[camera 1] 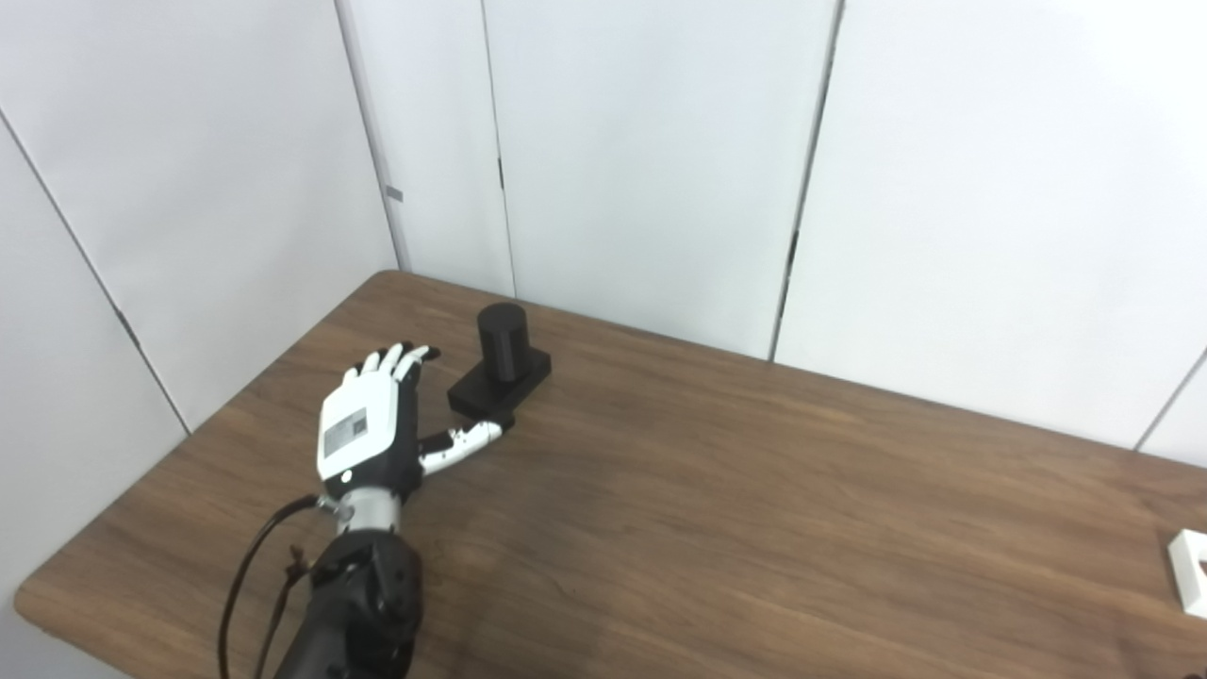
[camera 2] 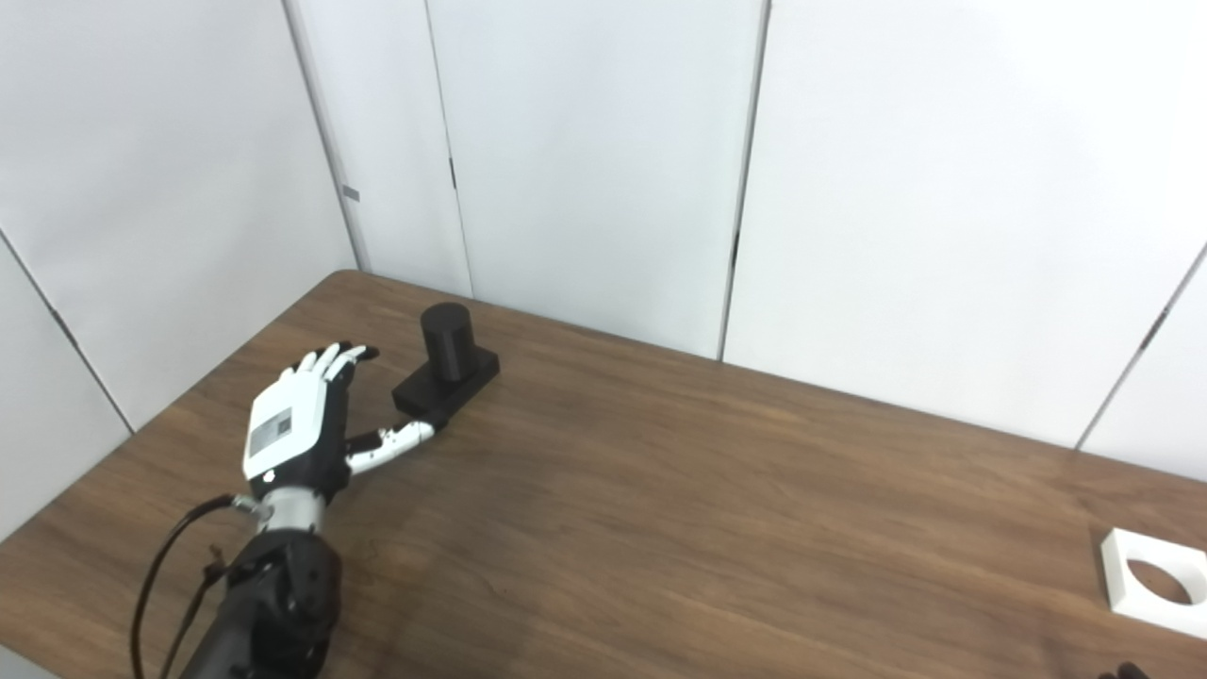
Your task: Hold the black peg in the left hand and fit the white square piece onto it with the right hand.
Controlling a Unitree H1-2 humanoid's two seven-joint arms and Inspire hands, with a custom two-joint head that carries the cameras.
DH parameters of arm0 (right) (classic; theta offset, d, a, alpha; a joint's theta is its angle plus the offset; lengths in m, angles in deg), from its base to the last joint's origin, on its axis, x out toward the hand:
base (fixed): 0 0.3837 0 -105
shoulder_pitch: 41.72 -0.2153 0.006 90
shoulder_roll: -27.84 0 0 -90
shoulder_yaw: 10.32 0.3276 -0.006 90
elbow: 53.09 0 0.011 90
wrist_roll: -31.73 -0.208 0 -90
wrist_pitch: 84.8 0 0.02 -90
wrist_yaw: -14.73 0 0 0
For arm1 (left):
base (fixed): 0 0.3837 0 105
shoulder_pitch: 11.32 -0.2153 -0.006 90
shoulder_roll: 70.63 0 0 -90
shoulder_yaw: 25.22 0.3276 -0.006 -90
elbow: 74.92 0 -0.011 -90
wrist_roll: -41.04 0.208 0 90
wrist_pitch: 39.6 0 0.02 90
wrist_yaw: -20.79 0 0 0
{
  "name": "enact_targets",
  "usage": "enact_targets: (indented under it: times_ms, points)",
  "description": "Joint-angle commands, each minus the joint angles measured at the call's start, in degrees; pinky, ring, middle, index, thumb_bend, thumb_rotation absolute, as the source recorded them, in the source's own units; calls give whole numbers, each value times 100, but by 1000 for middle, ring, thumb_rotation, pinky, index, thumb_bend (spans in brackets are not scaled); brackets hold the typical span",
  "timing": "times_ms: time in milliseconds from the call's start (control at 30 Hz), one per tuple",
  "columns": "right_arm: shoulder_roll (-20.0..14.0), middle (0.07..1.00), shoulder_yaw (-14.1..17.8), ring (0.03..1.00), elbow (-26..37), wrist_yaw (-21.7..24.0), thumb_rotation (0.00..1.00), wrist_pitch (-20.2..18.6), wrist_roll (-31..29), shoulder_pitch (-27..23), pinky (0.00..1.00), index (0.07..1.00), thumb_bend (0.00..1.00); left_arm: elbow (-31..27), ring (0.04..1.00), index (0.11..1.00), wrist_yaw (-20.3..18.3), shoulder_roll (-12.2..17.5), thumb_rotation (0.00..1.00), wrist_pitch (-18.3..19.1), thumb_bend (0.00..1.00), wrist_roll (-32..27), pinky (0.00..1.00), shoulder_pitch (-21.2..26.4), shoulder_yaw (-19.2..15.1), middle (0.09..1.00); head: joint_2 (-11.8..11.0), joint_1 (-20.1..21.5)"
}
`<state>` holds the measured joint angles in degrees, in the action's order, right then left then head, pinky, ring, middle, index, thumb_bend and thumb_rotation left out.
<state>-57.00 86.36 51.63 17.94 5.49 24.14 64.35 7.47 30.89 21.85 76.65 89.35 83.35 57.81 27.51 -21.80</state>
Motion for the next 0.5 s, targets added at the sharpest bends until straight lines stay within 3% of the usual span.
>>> enact_targets:
  times_ms: [0,200,467]
  points:
    - [15,897,-14,895,54,13,1000,-168,16,49,866,897,704,129,974,845,157,170,653,49,936,237,995,329,-71,942,7,-1]
    - [46,902,-11,908,114,-1,1000,-296,-58,59,890,900,729,725,971,858,88,268,685,64,931,458,1000,689,-25,945,22,15]
    - [69,895,-20,901,145,-23,1000,-274,-40,82,881,897,723,1271,961,857,114,303,679,58,953,330,973,988,98,938,40,42]
